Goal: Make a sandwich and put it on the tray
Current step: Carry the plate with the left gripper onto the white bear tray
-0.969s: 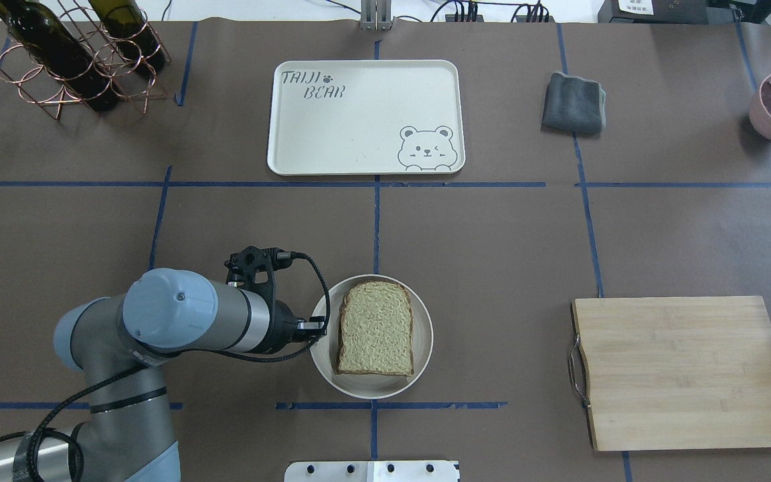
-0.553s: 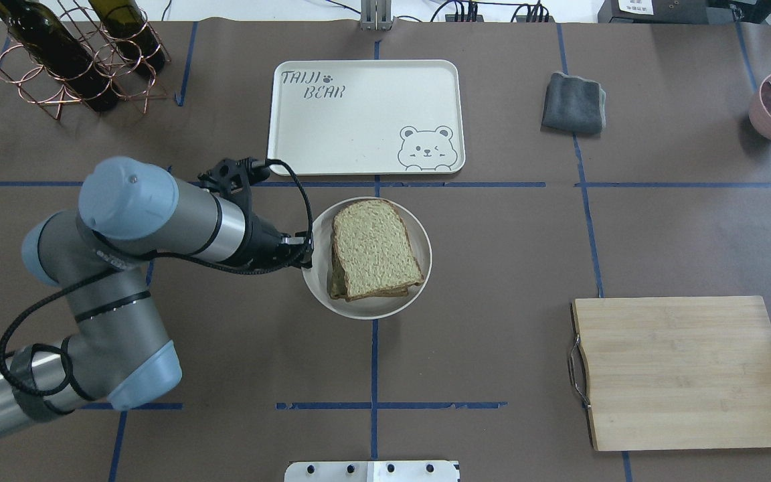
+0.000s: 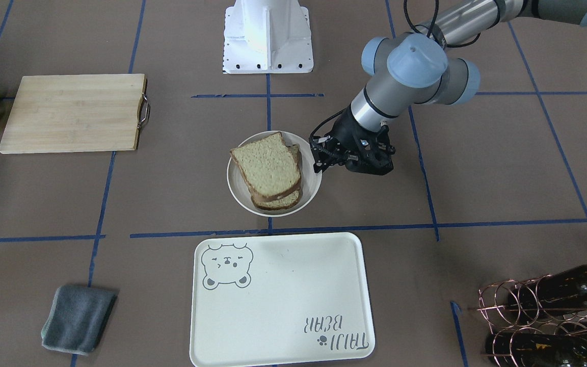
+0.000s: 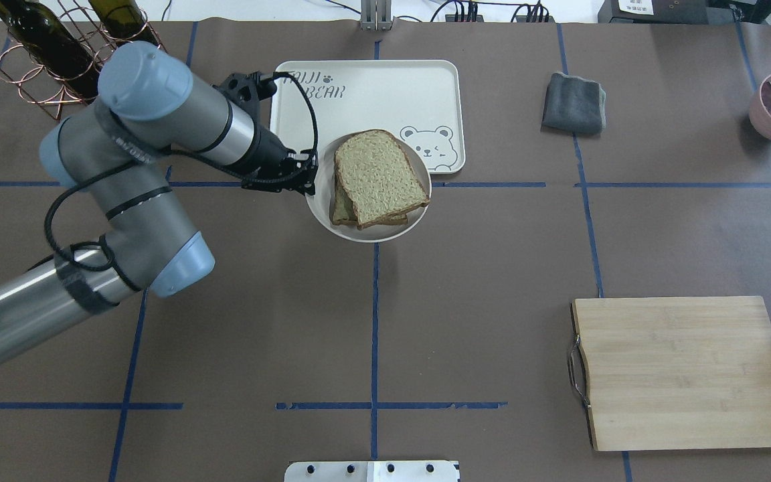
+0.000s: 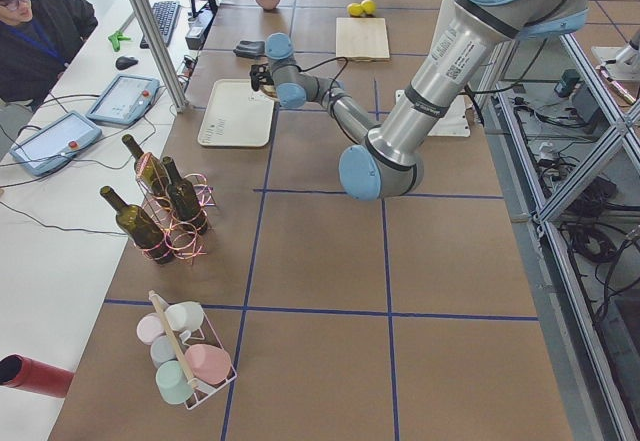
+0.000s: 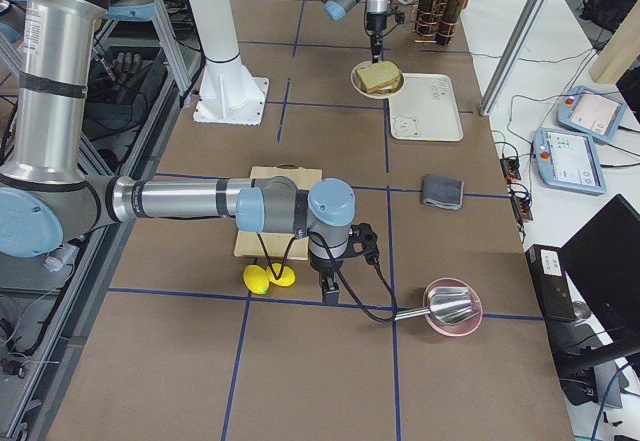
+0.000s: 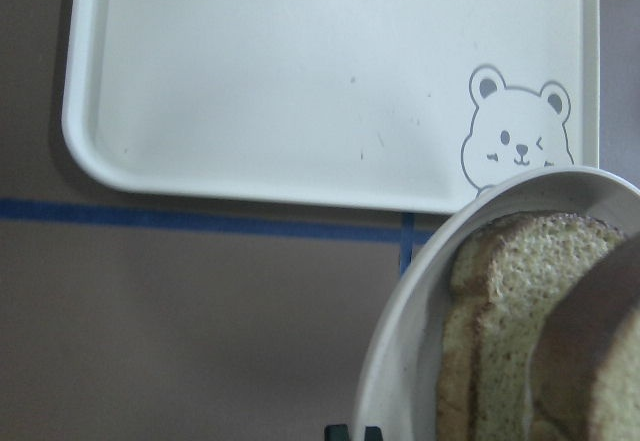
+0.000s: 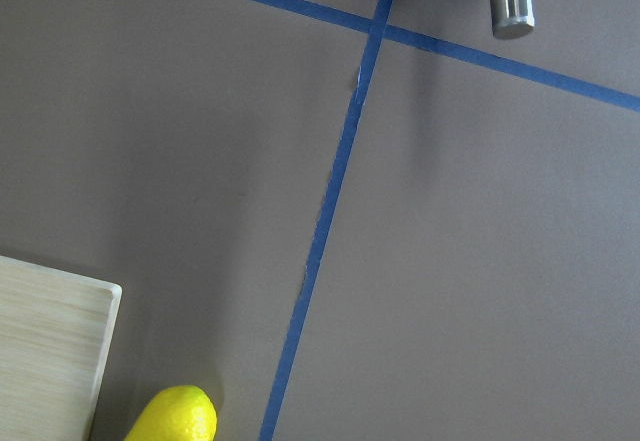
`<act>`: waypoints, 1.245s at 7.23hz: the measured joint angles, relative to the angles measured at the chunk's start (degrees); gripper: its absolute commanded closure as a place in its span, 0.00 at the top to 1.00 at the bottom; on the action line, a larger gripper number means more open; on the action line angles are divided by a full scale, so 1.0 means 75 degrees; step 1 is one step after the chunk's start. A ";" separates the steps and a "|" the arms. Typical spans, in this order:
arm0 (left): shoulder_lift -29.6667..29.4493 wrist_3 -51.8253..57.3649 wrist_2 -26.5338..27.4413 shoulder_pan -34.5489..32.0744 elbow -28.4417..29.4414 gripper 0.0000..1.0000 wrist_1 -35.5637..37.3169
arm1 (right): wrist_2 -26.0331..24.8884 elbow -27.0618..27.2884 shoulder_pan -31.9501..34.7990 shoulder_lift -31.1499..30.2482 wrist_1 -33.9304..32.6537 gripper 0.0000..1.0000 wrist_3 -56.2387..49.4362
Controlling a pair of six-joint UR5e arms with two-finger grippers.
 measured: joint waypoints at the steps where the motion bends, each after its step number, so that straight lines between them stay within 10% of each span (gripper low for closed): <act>1: -0.0593 0.0262 -0.0287 -0.0289 0.0961 0.00 -0.0091 | -0.0001 0.0003 0.0000 -0.0003 0.0003 1.00 0.0000; 7: -0.2242 0.0517 -0.0285 -0.0740 0.5407 0.00 -0.2717 | 0.0015 0.0043 0.0002 -0.0056 0.0024 1.00 0.0010; 8: -0.2314 0.0513 -0.0176 -0.0729 0.5631 0.28 -0.2915 | 0.0013 0.0054 0.0006 -0.0059 0.0028 1.00 0.0007; 9: -0.2365 0.0508 -0.0051 -0.0707 0.5802 0.82 -0.3085 | 0.0011 0.0062 0.0010 -0.0062 0.0031 1.00 0.0009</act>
